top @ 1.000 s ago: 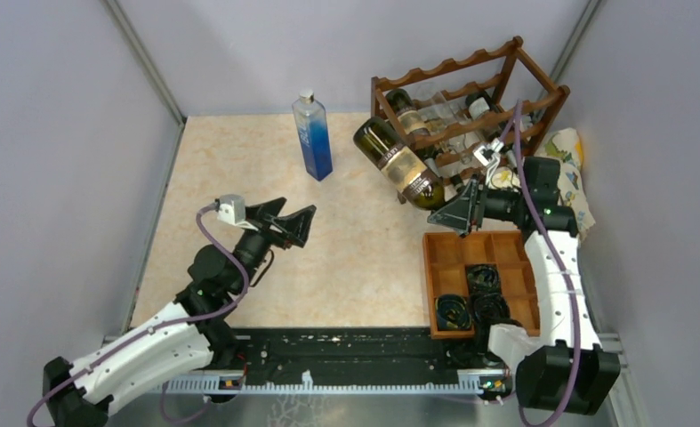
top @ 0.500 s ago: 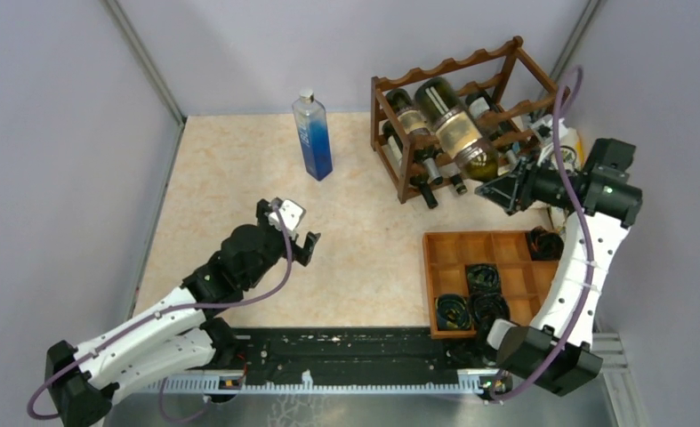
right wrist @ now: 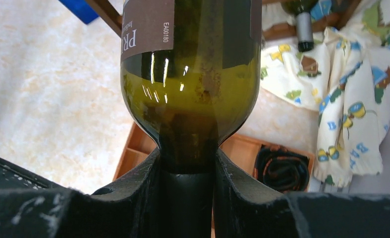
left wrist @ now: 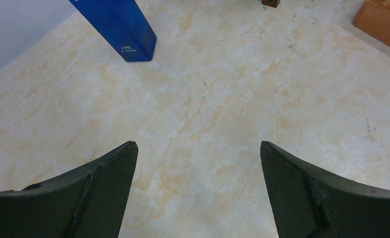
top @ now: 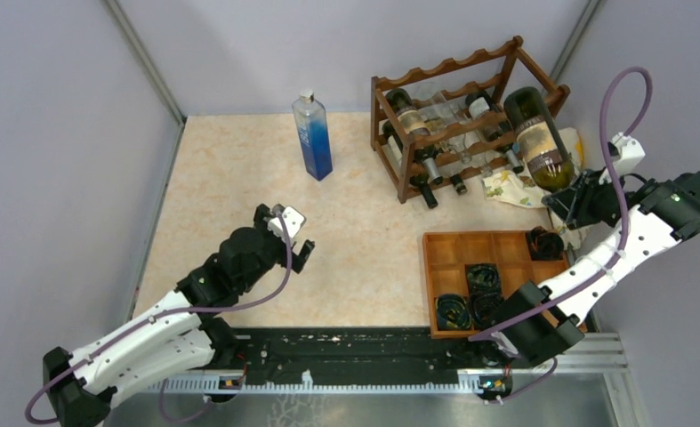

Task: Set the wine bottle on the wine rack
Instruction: Place the wine bottle in the wine rack.

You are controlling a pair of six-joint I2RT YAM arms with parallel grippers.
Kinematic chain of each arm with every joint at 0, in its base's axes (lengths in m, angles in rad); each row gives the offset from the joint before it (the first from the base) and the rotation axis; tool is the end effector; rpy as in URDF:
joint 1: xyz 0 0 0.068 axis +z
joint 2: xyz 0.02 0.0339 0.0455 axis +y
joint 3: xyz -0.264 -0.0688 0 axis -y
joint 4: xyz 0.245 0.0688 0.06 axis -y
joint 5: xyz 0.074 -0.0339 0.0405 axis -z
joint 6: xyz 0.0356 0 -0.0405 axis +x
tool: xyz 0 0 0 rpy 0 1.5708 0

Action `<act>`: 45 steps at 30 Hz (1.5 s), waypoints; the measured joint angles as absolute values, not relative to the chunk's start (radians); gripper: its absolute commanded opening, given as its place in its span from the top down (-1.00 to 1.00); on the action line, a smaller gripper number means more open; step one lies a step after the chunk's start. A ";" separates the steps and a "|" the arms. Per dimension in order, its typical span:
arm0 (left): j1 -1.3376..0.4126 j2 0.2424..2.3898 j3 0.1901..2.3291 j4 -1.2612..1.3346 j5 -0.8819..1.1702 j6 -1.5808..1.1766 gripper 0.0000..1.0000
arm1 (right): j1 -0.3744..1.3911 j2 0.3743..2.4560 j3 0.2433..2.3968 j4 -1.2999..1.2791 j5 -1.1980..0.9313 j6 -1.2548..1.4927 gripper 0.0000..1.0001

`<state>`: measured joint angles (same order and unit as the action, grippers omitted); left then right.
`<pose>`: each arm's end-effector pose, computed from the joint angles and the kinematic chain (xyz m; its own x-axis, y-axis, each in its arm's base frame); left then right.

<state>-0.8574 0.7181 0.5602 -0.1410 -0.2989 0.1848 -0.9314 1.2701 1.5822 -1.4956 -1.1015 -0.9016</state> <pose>0.1230 -0.1261 0.2761 -0.0905 0.3729 -0.9235 0.5647 0.7830 0.2608 0.1392 -0.1340 0.4146 -0.4698 0.0373 -0.8820 -0.3329 0.9179 0.2161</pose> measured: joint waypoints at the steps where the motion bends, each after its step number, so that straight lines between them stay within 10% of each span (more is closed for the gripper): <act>1: -0.857 0.720 0.560 -0.148 -0.299 0.186 -0.97 | -0.948 1.269 1.565 -1.498 -1.091 -0.921 1.00; 19: -0.857 0.748 0.560 -0.188 -0.286 0.204 -0.97 | -1.055 1.228 1.147 -1.317 -0.931 -1.069 1.00; 45: -0.857 0.770 0.560 -0.191 -0.286 0.219 -0.97 | -0.807 1.398 1.082 -0.876 -0.899 -0.754 1.00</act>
<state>-0.8570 0.7704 0.5602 -0.1909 -0.2855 0.2188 -0.8066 1.3975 1.0821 -0.8757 -0.8986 -0.7540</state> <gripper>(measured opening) 0.987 0.327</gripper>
